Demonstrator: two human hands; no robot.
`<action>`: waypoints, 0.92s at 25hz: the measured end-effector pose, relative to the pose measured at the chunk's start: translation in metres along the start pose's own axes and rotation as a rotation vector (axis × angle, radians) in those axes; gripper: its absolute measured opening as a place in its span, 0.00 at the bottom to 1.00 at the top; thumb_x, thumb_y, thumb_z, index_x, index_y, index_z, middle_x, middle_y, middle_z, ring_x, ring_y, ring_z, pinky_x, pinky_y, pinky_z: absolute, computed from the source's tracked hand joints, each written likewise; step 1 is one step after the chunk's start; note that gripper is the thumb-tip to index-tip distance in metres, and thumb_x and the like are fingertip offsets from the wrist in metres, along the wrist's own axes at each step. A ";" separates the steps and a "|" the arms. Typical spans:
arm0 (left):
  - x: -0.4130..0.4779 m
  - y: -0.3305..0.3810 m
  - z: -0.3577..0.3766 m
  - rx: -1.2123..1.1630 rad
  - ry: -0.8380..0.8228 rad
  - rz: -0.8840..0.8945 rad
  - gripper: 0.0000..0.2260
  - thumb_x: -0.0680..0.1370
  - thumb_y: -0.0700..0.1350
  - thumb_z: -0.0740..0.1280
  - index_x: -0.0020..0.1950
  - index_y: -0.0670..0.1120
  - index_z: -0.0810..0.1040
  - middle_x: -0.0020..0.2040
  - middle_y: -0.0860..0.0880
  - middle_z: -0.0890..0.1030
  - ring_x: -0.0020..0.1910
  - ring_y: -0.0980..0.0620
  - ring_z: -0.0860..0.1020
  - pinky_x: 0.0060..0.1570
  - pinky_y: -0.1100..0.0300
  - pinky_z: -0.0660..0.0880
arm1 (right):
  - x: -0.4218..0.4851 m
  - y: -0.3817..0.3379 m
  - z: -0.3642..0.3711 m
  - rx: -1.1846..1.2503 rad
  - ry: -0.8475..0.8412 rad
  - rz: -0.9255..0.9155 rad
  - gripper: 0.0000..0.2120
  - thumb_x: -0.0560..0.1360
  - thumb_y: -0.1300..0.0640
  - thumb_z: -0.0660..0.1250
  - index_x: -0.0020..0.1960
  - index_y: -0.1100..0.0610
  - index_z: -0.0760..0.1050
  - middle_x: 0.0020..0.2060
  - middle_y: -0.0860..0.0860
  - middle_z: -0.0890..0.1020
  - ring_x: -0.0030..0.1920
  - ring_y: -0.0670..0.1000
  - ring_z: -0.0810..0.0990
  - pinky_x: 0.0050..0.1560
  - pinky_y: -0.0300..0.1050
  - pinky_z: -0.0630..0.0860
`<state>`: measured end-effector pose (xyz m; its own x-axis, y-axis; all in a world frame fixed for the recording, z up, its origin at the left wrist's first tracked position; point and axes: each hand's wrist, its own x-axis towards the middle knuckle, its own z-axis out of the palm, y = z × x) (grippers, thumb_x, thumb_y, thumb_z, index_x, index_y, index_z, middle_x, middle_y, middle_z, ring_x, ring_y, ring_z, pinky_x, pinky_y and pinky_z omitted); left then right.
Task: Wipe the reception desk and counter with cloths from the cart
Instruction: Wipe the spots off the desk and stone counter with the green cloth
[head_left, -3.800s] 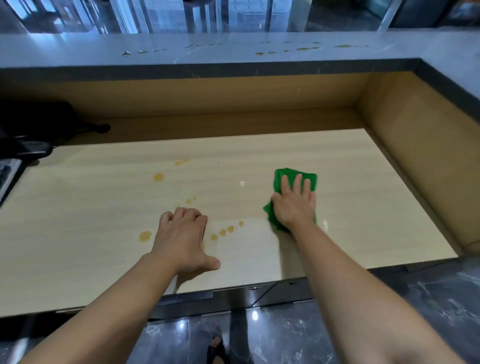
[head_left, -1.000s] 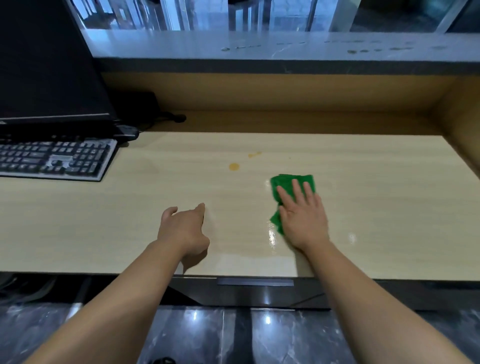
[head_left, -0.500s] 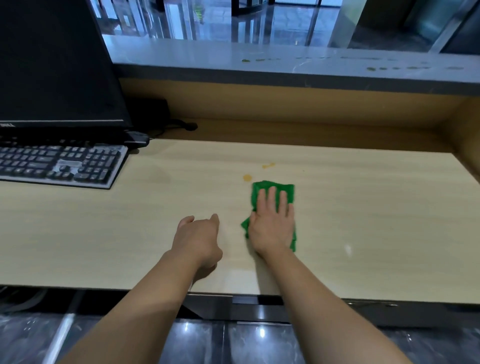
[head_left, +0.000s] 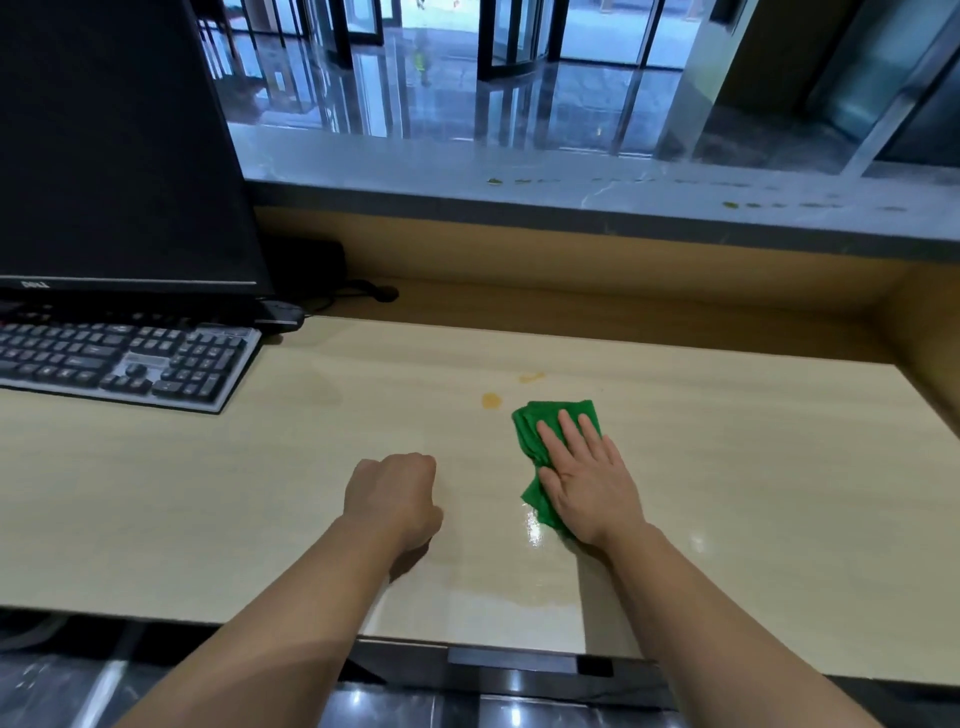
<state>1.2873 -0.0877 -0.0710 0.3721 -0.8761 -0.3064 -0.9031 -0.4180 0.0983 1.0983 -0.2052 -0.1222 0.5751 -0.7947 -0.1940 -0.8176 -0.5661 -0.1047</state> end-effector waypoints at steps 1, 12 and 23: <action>0.003 -0.003 0.002 0.001 0.035 0.014 0.05 0.74 0.47 0.64 0.42 0.49 0.69 0.36 0.53 0.71 0.40 0.48 0.71 0.43 0.58 0.62 | 0.004 0.019 -0.003 0.009 0.004 0.051 0.27 0.83 0.45 0.44 0.79 0.46 0.39 0.78 0.49 0.40 0.78 0.51 0.37 0.77 0.49 0.40; 0.040 -0.025 -0.002 -0.186 0.139 -0.016 0.32 0.70 0.56 0.70 0.70 0.46 0.64 0.59 0.51 0.75 0.60 0.48 0.73 0.58 0.56 0.68 | 0.101 -0.021 -0.019 0.167 0.100 0.444 0.27 0.82 0.47 0.44 0.80 0.51 0.43 0.79 0.54 0.43 0.78 0.58 0.40 0.77 0.55 0.42; 0.079 -0.037 0.003 -0.209 0.157 -0.027 0.50 0.66 0.63 0.72 0.79 0.45 0.49 0.76 0.49 0.62 0.75 0.50 0.60 0.72 0.55 0.58 | 0.144 -0.067 -0.014 -0.035 0.044 -0.367 0.25 0.83 0.46 0.47 0.78 0.42 0.48 0.79 0.50 0.46 0.78 0.53 0.41 0.77 0.52 0.41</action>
<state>1.3494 -0.1408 -0.1019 0.4388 -0.8837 -0.1626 -0.8346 -0.4679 0.2907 1.2365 -0.2853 -0.1292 0.8311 -0.5456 -0.1072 -0.5557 -0.8218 -0.1257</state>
